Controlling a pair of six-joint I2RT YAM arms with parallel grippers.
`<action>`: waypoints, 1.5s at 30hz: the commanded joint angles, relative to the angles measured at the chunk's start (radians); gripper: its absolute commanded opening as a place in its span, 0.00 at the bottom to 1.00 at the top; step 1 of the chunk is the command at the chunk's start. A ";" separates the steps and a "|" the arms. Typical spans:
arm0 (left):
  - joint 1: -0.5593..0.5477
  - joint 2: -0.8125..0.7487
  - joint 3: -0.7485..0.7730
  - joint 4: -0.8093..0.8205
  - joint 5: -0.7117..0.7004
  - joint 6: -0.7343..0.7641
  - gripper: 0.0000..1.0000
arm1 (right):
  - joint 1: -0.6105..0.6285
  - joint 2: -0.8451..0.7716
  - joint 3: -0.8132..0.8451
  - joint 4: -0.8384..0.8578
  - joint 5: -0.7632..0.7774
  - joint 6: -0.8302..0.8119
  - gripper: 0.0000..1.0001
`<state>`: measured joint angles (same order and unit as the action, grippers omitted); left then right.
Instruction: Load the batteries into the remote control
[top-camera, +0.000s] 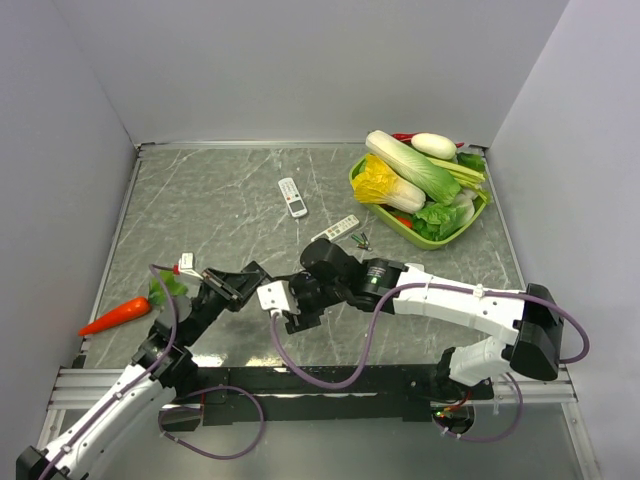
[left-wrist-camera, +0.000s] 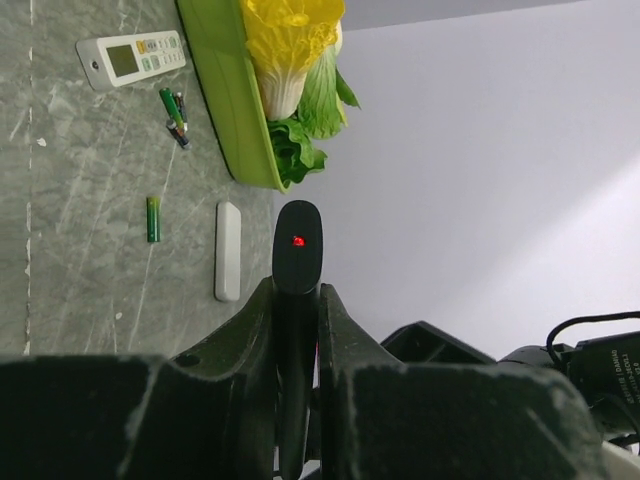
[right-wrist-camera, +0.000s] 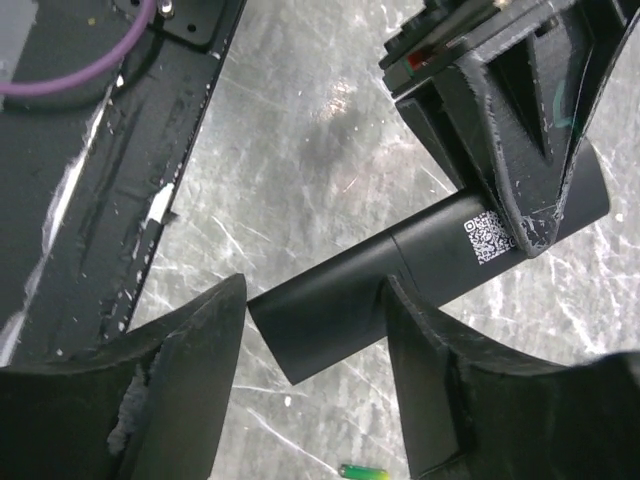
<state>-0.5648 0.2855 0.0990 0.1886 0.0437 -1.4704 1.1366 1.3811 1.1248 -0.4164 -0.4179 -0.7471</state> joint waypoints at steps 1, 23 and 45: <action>-0.021 -0.008 0.123 -0.003 0.016 0.112 0.01 | -0.018 -0.062 0.000 0.060 -0.019 0.155 0.71; -0.023 1.039 0.883 -0.931 -0.444 0.783 0.01 | -0.075 -0.530 -0.338 0.079 0.712 0.931 0.99; -0.211 1.669 1.216 -1.114 -0.587 0.803 0.74 | -0.097 -0.876 -0.444 -0.163 0.979 1.071 0.99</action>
<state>-0.7494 1.9476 1.2949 -0.9607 -0.6380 -0.6399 1.0462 0.5587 0.6785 -0.5133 0.4755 0.2817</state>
